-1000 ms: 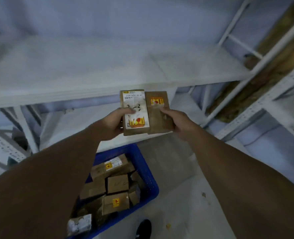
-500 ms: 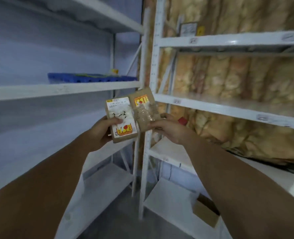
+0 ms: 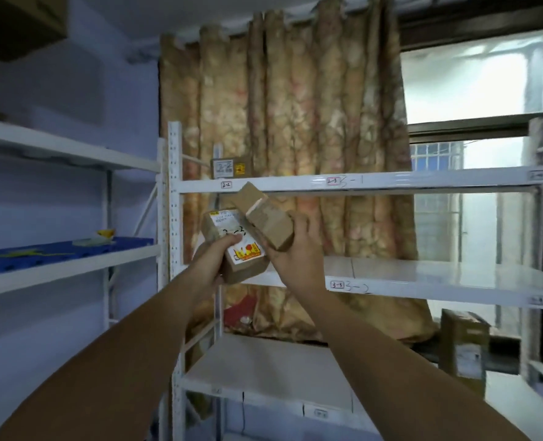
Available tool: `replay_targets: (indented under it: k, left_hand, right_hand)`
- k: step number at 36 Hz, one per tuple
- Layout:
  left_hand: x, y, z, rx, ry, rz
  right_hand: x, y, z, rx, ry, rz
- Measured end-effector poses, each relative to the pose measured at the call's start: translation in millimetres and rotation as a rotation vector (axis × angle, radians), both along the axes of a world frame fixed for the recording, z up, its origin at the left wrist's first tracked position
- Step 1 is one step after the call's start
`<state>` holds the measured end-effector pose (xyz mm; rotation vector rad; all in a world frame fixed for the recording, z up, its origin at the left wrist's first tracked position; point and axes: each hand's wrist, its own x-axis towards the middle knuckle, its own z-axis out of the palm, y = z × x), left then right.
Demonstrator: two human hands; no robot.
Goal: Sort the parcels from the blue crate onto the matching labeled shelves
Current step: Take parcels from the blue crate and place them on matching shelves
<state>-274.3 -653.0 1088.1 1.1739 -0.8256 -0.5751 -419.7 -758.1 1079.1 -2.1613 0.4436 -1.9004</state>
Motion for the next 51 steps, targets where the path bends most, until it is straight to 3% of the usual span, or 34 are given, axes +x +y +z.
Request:
replay_targets:
  k: [4,7,11,16,19,22,33,39,51]
  left_hand:
    - [-27.0,-30.6,16.4,-0.082,0.051,-0.093]
    - [-38.8,-43.4,21.9,-0.105,0.049,-0.138]
    - [-34.5,-51.4,24.0,-0.122,0.067,-0.198]
    - [-15.8,-58.5,33.5,-0.111,0.009,-0.221]
    - [-8.1,-61.6,45.5,-0.109,-0.076,-0.248]
    - [-0.9,-65.9,56.4,-0.126,-0.128,-0.24]
    - [46.3,-74.7,62.3,-0.178,-0.017,-0.114]
    - [64.0,-68.0,60.2,-0.205,0.003,-0.156]
    - [67.6,-62.5,59.1,-0.132,-0.022,-0.318]
  right_hand:
    - [-19.7,-3.8,8.5,-0.207,0.115,-0.12]
    - [-29.2,1.3,14.0,-0.223,0.113,-0.097]
    - [-32.7,0.8,26.9,-0.046,0.033,0.097]
    - [-29.1,-11.2,50.1,0.397,-0.075,0.318]
    - [-32.5,-18.8,62.0,0.653,0.065,0.562]
    - [-38.6,-19.9,66.8,0.628,0.211,0.528]
    - [-33.0,-48.3,80.9,0.637,-0.124,0.562]
    - [-30.8,-62.8,92.0,0.706,-0.426,0.617]
    - [-23.0,-71.9,83.5,0.697,-0.489,0.559]
